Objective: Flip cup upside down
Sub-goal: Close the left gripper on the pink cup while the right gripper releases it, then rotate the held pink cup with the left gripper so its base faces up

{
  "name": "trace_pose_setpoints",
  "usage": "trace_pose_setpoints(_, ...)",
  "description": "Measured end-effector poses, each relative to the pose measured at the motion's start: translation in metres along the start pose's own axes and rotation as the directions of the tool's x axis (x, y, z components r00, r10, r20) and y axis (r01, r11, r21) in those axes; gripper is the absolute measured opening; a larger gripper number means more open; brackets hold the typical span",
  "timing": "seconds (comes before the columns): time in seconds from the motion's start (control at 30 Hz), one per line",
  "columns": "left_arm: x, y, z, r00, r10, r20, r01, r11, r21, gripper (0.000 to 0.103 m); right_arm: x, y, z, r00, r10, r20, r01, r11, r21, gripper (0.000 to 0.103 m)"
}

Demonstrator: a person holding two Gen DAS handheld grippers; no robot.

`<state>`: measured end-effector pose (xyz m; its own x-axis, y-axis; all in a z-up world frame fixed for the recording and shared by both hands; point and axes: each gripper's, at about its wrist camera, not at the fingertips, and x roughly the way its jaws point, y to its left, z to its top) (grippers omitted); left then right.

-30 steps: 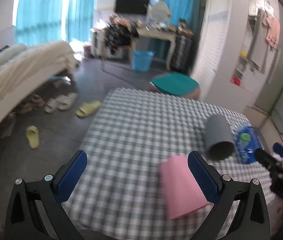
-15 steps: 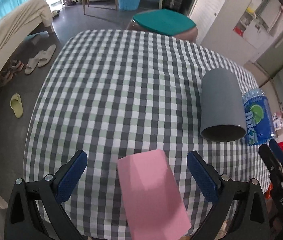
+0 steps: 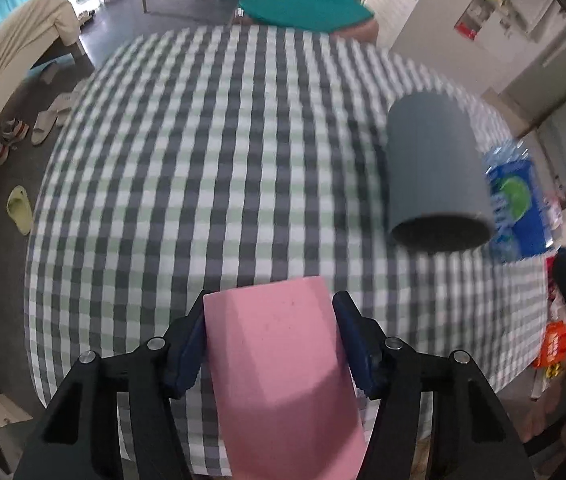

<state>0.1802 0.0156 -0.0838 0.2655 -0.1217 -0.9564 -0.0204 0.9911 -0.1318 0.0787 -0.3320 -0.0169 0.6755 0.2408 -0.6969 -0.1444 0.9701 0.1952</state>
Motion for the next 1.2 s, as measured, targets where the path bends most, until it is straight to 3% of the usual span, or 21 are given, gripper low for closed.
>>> trace_pose_setpoints(0.13,-0.029,-0.005,0.002,0.987,0.015,0.160,-0.017,1.000,0.012,0.060,-0.011,0.005,0.000,0.999,0.010,0.033,-0.010,1.000,-0.008,0.086)
trace_pose_setpoints(0.37,-0.048,-0.016,-0.023,0.933,0.078,0.352,-0.095,0.995,0.030,0.060,-0.025,0.016,-0.002,0.998,0.017,0.061,-0.015,0.999,-0.031,0.086)
trace_pose_setpoints(0.63,-0.029,-0.021,-0.060,0.928,0.046,0.369,-0.066,0.997,0.043,0.060,-0.033,0.013,-0.009,0.998,-0.003,0.071,0.004,1.000,-0.026,0.086)
trace_pose_setpoints(0.8,-0.025,-0.022,-0.066,0.909,0.031,0.416,-0.057,0.997,0.052,0.059,-0.038,0.016,-0.013,0.997,-0.001,0.072,0.004,0.999,-0.039,0.086)
trace_pose_setpoints(0.97,-0.031,-0.026,-0.059,0.869,0.034,0.494,-0.072,0.996,0.060,0.059,-0.038,0.015,-0.016,0.998,-0.007,0.067,0.010,0.999,-0.036,0.086)
trace_pose_setpoints(1.1,-0.025,-0.027,-0.043,0.855,0.043,0.516,-0.080,0.996,0.048,0.059,-0.037,0.015,-0.017,0.998,-0.007,0.065,0.010,0.999,-0.039,0.086)
trace_pose_setpoints(1.2,-0.017,-0.027,-0.033,0.857,0.047,0.513,-0.079,0.996,0.041,0.059,-0.034,0.017,-0.018,0.998,-0.010,0.056,0.013,0.999,-0.045,0.086)
